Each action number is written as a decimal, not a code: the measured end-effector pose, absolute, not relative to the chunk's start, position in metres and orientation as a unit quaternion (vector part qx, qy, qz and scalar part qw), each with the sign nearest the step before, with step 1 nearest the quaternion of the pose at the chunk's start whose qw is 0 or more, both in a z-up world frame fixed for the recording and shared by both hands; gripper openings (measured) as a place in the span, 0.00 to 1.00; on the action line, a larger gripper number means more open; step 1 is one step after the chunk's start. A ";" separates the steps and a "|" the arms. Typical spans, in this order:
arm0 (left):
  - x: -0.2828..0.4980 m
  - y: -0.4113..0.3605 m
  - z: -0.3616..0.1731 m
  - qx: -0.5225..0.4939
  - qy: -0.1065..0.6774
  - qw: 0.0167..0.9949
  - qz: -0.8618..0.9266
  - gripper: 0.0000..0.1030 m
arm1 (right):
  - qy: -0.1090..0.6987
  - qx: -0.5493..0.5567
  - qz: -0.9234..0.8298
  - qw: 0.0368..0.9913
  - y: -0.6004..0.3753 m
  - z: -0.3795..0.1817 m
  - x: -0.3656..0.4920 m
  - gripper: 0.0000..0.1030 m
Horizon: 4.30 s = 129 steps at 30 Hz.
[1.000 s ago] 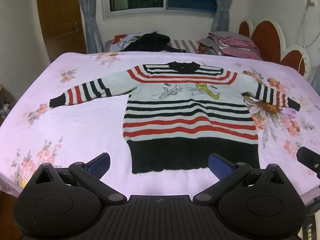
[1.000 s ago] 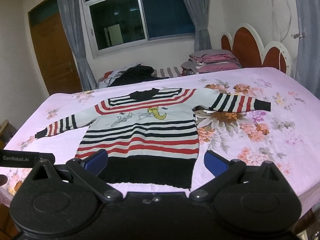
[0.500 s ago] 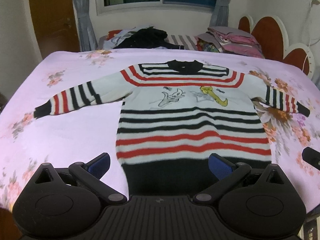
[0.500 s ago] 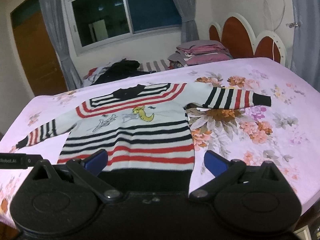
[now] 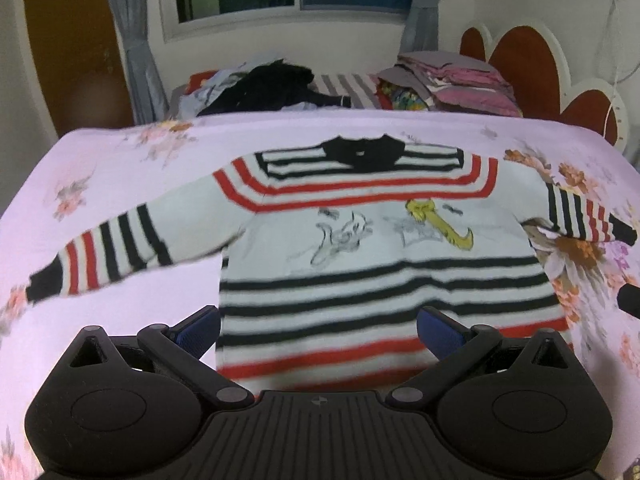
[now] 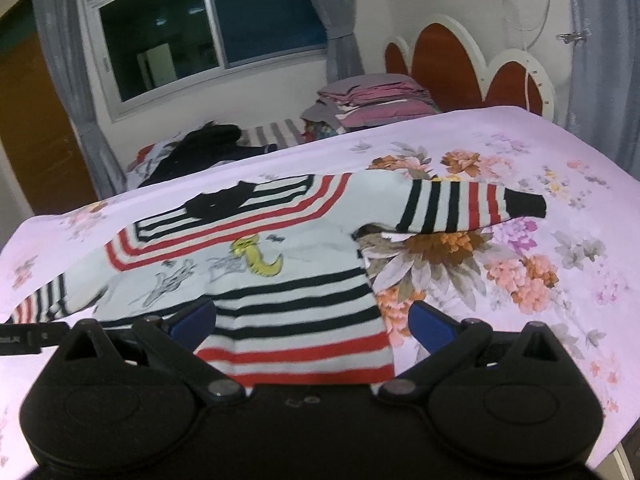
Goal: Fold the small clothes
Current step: 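Reach the right tool to the black sleeve cuff and grasp it, then carry the held sleeve with the right tool across the sweater body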
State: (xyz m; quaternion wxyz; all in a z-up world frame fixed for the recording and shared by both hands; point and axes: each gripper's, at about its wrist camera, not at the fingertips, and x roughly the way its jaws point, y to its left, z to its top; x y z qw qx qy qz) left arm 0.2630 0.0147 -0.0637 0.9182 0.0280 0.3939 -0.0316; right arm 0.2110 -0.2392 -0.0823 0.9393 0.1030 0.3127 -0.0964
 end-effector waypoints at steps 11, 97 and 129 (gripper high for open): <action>0.319 -0.006 -0.085 0.036 0.395 0.917 -0.027 1.00 | 0.311 0.107 -0.145 0.933 -0.303 -0.094 0.254 1.00; 0.490 -0.029 -0.206 -0.123 0.454 0.873 -0.127 0.41 | 0.362 0.037 -0.050 0.930 -0.311 -0.175 0.410 0.57; 0.471 0.035 -0.178 -0.090 0.381 0.920 -0.008 0.42 | 0.371 0.075 -0.031 0.925 -0.346 -0.176 0.419 0.41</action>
